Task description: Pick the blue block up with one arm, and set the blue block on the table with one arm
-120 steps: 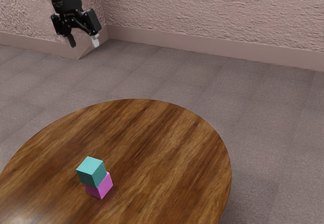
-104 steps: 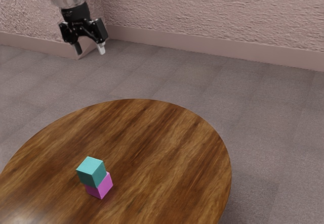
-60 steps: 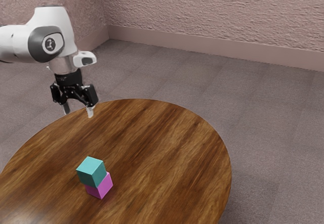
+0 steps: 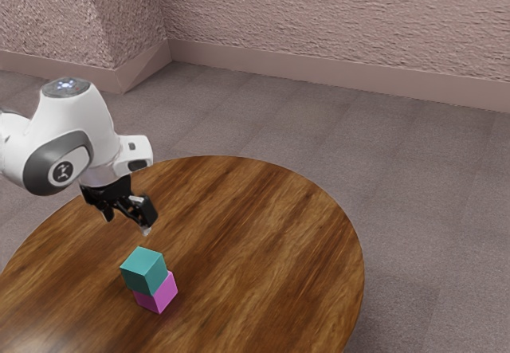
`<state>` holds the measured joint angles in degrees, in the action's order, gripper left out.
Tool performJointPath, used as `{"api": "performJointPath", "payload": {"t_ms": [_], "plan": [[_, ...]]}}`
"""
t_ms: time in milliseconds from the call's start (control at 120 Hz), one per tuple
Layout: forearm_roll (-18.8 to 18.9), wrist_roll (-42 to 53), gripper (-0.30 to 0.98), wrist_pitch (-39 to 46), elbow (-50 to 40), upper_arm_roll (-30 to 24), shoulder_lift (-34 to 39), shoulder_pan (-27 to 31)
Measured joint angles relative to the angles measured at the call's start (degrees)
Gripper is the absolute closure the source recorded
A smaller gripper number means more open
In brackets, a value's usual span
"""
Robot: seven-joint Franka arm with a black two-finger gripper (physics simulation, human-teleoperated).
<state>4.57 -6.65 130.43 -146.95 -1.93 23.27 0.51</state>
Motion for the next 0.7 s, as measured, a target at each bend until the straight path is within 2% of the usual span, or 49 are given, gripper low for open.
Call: {"api": "performJointPath", "payload": {"t_ms": [242, 700], "plan": [[-2.7, -2.3, 0.0, 3.1, -0.4, -0.7, -4.5, 0.0], [-3.7, -4.6, 0.01, 3.9, -3.1, -1.9, -5.1, 0.0]]}}
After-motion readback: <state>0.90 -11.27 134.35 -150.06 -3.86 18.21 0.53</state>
